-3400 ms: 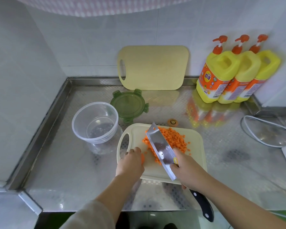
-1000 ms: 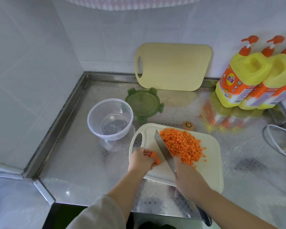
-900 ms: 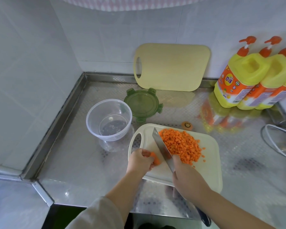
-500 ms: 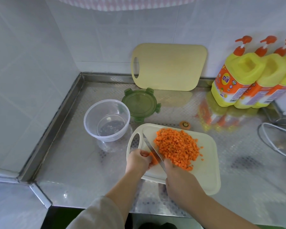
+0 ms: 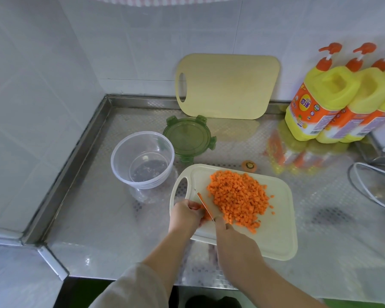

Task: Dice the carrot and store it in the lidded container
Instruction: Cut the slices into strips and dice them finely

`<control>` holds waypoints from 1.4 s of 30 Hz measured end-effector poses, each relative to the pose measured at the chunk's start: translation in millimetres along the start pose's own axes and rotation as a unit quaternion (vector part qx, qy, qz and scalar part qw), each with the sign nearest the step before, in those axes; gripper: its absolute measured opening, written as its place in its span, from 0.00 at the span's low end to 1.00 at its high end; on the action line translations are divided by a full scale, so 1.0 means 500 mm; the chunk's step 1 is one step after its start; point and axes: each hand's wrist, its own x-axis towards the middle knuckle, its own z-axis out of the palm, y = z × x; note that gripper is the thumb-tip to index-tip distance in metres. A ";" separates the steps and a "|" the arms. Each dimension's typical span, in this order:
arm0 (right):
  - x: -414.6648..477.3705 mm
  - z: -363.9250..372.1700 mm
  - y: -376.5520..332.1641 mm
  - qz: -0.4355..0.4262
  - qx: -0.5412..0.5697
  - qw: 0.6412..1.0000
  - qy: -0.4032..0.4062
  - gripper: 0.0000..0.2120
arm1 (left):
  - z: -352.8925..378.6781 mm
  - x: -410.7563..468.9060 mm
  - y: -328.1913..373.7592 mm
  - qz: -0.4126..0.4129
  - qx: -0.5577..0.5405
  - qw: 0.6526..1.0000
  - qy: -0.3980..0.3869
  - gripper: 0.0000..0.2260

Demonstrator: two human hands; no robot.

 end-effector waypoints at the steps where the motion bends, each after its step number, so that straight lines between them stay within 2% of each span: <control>1: 0.002 0.001 0.000 0.003 0.006 1.000 -0.003 0.29 | 0.000 0.000 0.000 -0.003 -0.005 1.000 0.000 0.08; 11: 0.034 0.016 0.017 -0.028 0.028 0.999 -0.020 0.26 | 0.002 0.003 -0.002 -0.005 -0.015 1.000 0.011 0.04; 16: 0.034 0.001 0.038 -0.026 0.080 0.996 -0.017 0.14 | 0.003 -0.001 -0.007 0.019 0.003 1.000 0.020 0.03; 22: 0.013 -0.045 0.033 -0.023 0.112 0.993 0.018 0.12 | 0.004 -0.010 -0.006 0.031 0.004 0.999 0.026 0.03; 26: -0.001 -0.043 0.015 -0.034 0.065 0.997 0.009 0.17 | -0.004 -0.015 -0.009 0.031 0.009 0.999 0.025 0.06; 33: -0.001 -0.015 -0.001 -0.021 0.044 0.999 0.007 0.27 | -0.009 -0.013 -0.013 0.032 0.004 0.999 0.033 0.02; 42: 0.002 0.005 -0.009 -0.004 0.020 1.000 0.010 0.29 | -0.007 -0.009 -0.012 0.022 0.006 0.999 0.026 0.02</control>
